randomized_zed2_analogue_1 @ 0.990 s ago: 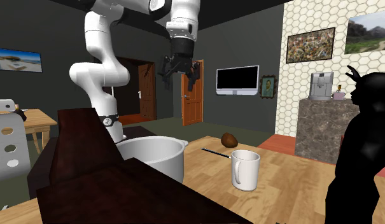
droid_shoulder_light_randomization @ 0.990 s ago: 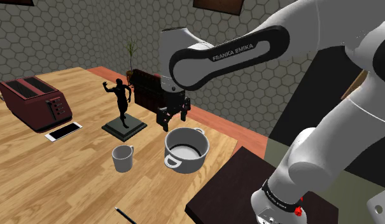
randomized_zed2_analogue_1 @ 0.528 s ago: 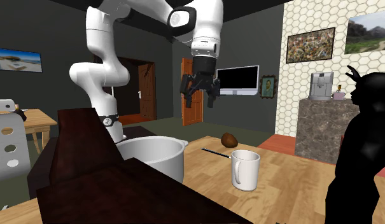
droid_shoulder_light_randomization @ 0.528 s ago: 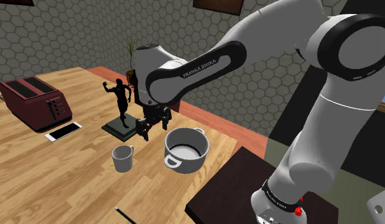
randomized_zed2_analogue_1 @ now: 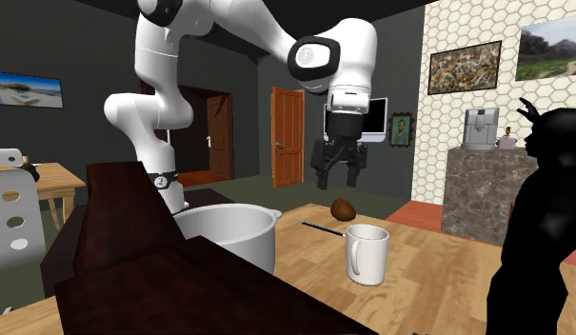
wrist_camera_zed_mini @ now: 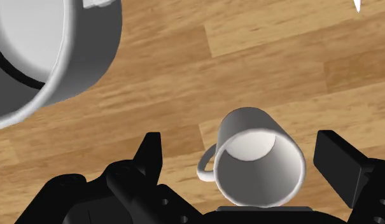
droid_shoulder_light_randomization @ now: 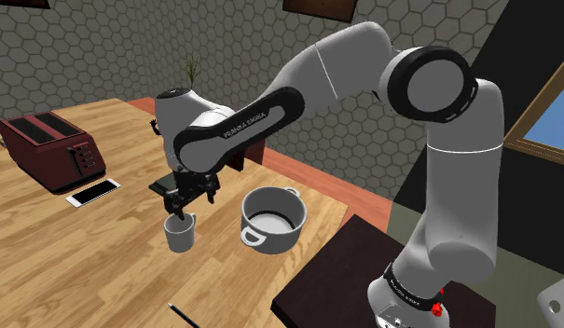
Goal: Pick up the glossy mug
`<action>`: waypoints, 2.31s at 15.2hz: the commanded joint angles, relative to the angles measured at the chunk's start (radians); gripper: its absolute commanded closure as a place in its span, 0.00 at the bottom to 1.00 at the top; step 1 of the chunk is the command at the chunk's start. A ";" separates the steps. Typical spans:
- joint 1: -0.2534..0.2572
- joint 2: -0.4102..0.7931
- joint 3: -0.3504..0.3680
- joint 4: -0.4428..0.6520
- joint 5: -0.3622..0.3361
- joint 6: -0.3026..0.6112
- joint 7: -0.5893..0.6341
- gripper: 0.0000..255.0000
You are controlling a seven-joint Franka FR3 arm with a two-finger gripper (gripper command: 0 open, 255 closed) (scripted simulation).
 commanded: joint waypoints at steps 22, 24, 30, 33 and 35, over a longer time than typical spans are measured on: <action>0.145 0.435 -0.067 0.439 -0.098 -0.007 0.077 1.00; 0.145 0.435 -0.067 0.439 -0.098 -0.007 0.077 1.00; 0.141 0.405 -0.060 0.430 -0.092 -0.027 0.075 1.00; 0.138 0.381 -0.055 0.430 -0.086 -0.051 0.071 1.00; 0.136 0.365 -0.051 0.431 -0.081 -0.068 0.069 1.00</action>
